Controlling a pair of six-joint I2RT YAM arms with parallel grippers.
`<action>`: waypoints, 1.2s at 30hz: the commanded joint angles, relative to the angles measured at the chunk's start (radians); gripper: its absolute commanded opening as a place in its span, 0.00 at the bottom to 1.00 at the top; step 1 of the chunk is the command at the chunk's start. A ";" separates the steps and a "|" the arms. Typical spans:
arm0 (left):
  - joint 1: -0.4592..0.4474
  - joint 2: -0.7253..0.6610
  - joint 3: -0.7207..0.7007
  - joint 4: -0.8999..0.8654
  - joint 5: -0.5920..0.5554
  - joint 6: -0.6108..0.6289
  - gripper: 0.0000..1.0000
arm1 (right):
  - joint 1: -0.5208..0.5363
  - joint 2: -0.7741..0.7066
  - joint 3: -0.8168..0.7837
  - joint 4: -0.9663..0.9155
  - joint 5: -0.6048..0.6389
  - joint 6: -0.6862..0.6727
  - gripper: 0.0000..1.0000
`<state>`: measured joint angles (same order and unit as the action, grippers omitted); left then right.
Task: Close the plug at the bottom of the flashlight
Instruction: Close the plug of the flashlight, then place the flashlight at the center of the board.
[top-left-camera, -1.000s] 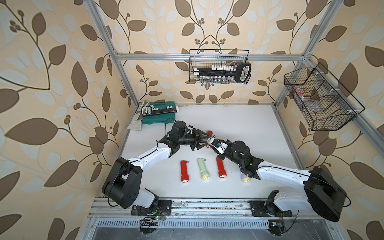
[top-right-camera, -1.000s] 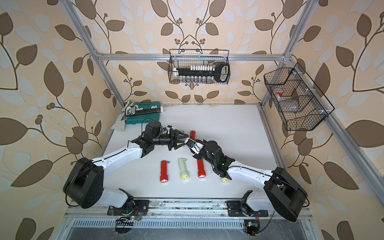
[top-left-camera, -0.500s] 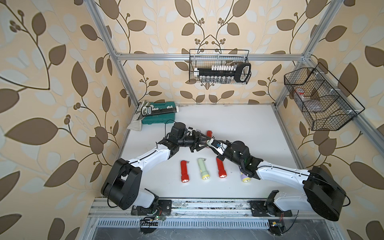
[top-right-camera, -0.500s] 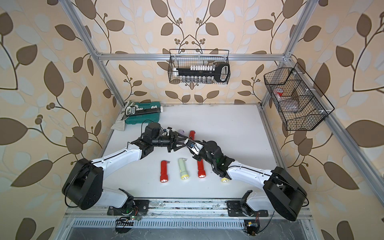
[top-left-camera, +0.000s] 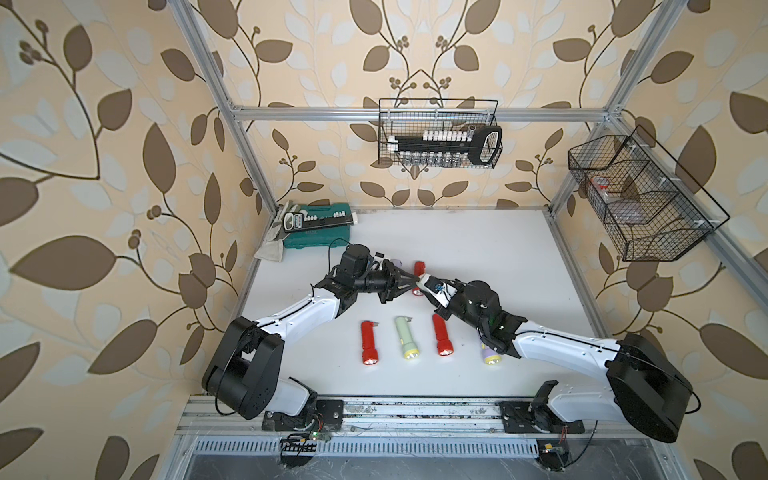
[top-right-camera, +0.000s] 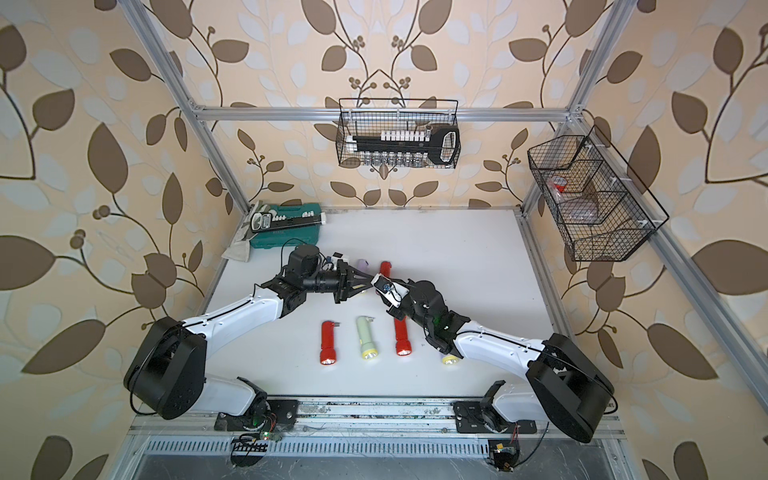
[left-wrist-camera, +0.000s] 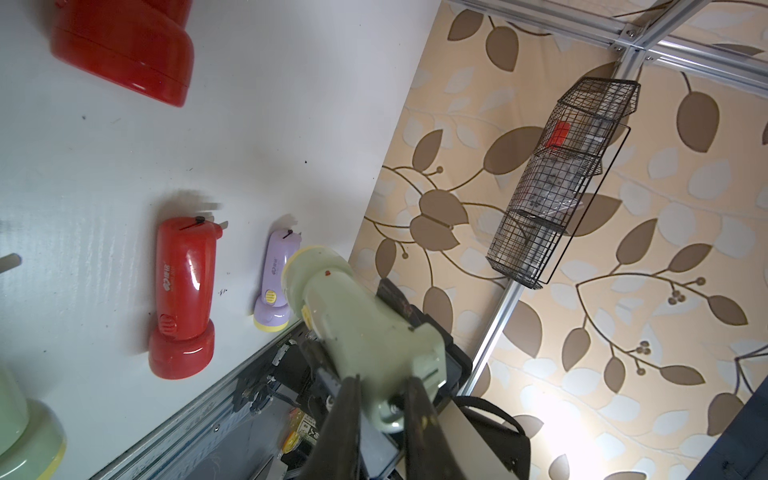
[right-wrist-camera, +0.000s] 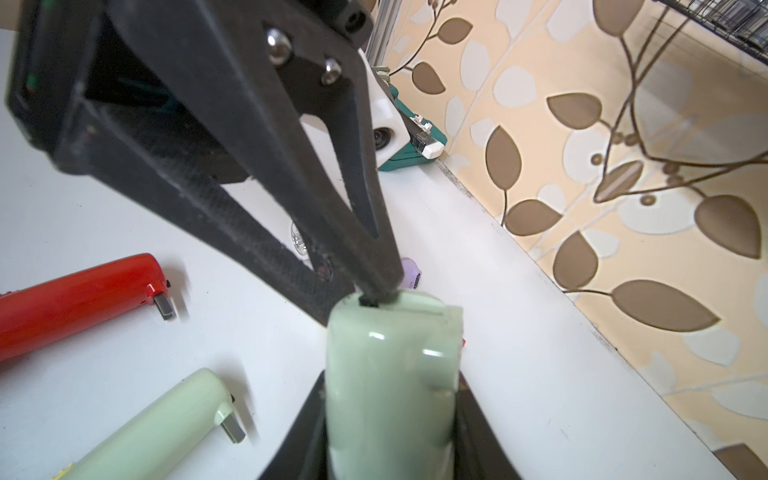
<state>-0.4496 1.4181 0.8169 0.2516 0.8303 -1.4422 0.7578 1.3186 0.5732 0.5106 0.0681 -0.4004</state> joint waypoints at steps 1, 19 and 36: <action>-0.011 -0.016 0.006 0.059 0.049 0.012 0.18 | 0.012 -0.004 0.030 0.034 -0.036 0.018 0.00; 0.084 -0.008 0.371 -0.600 -0.169 0.614 0.55 | -0.036 -0.055 0.121 -0.219 0.114 0.192 0.00; 0.137 -0.052 0.426 -0.787 -0.894 0.993 0.99 | -0.470 0.240 0.517 -0.828 -0.210 0.827 0.00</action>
<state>-0.3443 1.4151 1.2556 -0.4789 0.0879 -0.5209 0.3103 1.5051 1.0473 -0.2028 -0.0269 0.3023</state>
